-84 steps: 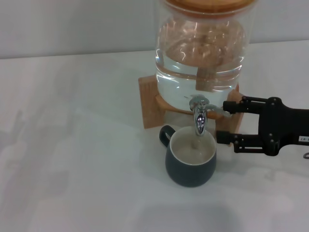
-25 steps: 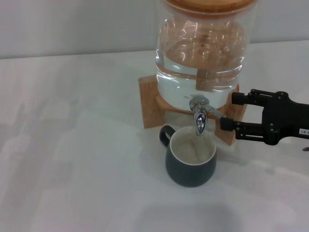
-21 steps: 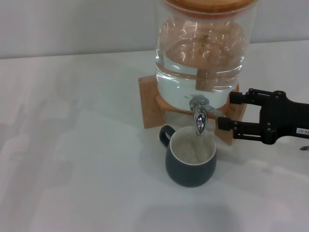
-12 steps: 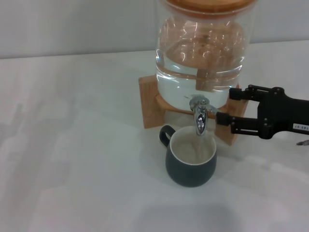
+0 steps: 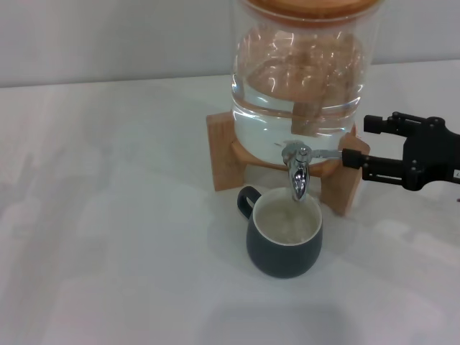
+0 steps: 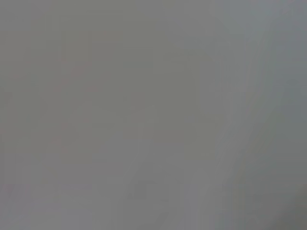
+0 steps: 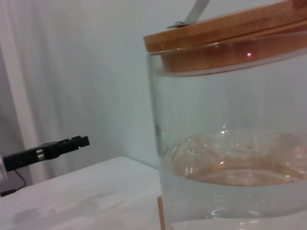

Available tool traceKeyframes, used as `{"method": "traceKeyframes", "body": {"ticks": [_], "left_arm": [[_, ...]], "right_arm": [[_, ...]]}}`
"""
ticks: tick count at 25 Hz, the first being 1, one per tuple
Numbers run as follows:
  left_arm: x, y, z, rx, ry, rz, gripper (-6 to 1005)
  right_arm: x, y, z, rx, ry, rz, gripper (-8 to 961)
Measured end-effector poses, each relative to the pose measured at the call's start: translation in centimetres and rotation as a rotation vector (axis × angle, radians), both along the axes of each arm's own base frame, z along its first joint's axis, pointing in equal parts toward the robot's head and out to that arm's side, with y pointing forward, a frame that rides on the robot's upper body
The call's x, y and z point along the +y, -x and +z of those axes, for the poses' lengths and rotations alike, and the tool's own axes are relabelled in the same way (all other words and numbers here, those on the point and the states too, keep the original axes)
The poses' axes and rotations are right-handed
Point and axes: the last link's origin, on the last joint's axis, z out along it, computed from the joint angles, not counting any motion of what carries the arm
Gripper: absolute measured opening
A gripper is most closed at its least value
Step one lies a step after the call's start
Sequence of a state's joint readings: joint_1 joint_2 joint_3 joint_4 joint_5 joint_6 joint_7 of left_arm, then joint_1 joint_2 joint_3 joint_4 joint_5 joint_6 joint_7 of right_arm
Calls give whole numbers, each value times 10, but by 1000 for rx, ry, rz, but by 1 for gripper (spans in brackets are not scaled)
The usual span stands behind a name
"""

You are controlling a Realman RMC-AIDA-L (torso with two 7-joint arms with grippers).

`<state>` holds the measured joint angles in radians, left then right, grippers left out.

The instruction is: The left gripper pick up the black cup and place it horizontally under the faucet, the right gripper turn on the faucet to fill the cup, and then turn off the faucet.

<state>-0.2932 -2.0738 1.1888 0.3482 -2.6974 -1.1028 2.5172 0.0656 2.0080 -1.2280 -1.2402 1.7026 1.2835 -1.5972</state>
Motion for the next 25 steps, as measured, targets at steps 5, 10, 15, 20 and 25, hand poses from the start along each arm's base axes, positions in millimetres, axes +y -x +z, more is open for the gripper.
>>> {"method": "traceKeyframes", "body": {"ticks": [5,10,15,20,25], "left_arm": [[1,-1,0,0,0,-4,773],[2,-1,1,-1,-4,-3,774],[2,-1,2,-2,-8,0,774],[2,3,8,-6,-32,13,774],[2,9,17,-11,-67,38,775]], "right_arm": [[5,0,0,8,-9,-4,757],[8,1,0,15,-15,-5,758],[4,2,4,33,-8,10,759],[-14,-6,29,96,-24,35,759],[-37,-34,57,134,-133,-22,760]]}}
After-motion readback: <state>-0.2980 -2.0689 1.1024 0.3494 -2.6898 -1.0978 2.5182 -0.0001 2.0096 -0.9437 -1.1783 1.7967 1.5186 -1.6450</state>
